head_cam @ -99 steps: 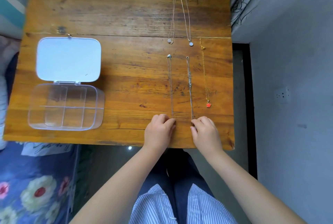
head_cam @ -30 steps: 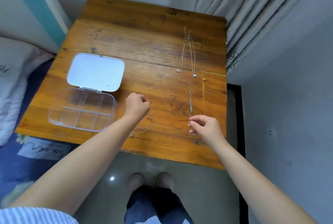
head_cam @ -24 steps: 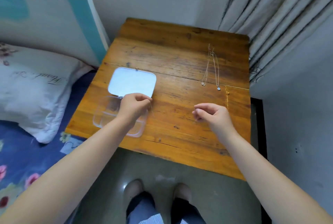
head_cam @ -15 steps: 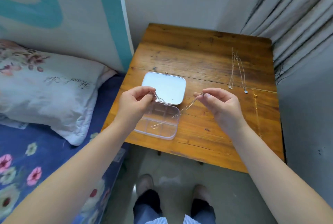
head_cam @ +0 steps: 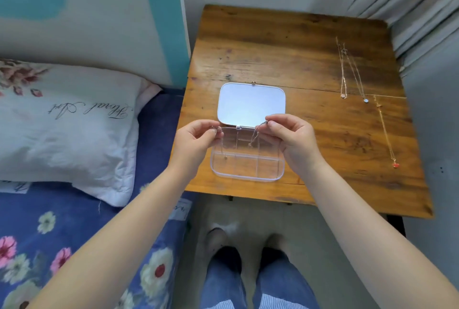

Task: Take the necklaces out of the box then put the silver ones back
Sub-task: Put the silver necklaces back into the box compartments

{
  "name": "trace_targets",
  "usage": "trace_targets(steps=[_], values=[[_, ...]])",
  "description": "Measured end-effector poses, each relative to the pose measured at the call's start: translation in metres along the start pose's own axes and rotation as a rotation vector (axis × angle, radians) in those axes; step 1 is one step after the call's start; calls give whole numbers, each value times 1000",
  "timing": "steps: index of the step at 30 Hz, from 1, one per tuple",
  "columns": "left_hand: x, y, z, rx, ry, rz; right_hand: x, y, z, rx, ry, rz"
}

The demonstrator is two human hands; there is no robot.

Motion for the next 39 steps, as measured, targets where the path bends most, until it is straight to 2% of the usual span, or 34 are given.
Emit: trace_targets(steps=[5,11,15,17,21,24,26,28,30,31,36,39], values=[[-20,23,-11,-70,-25,50,1,-19,-10,46,-19,-1],[-19,25,-16,-41,33,84,7,-41,-19,76,0,-22],[-11,32,-11,-57,69,112,4,-59,-15,107,-42,-83],[-8,44,-7,-93,67,265,2,-73,-11,129,-85,-222],[1,76,4,-143,125,791,9,-103,-2,180,-61,-616],[1,89,8,-186,133,973,12,-109,4,149,-73,-813],[2,94,11,-170,141,1053,3,-105,5,139,-183,-691],[3,97,13,-136,164,1140,-9,-99,2,158,-258,-367],[2,99,14,-122,199,1222,-12,-94,0,190,-213,-12],[1,100,15,-124,215,1253,-12,-91,0,197,-167,91],[0,101,16,-83,211,1251,-3,-64,-4,140,0,269],[0,100,14,-68,180,1214,4,-50,-6,103,46,279]])
Point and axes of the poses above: each hand's wrist, its own z-axis towards the middle knuckle, its own x-axis out of the palm, y = z × x, the point moved 7 cm from there along z, towards the middle knuckle, and after that the axes turned 8 degrees about -z, right-handed, at the moved point
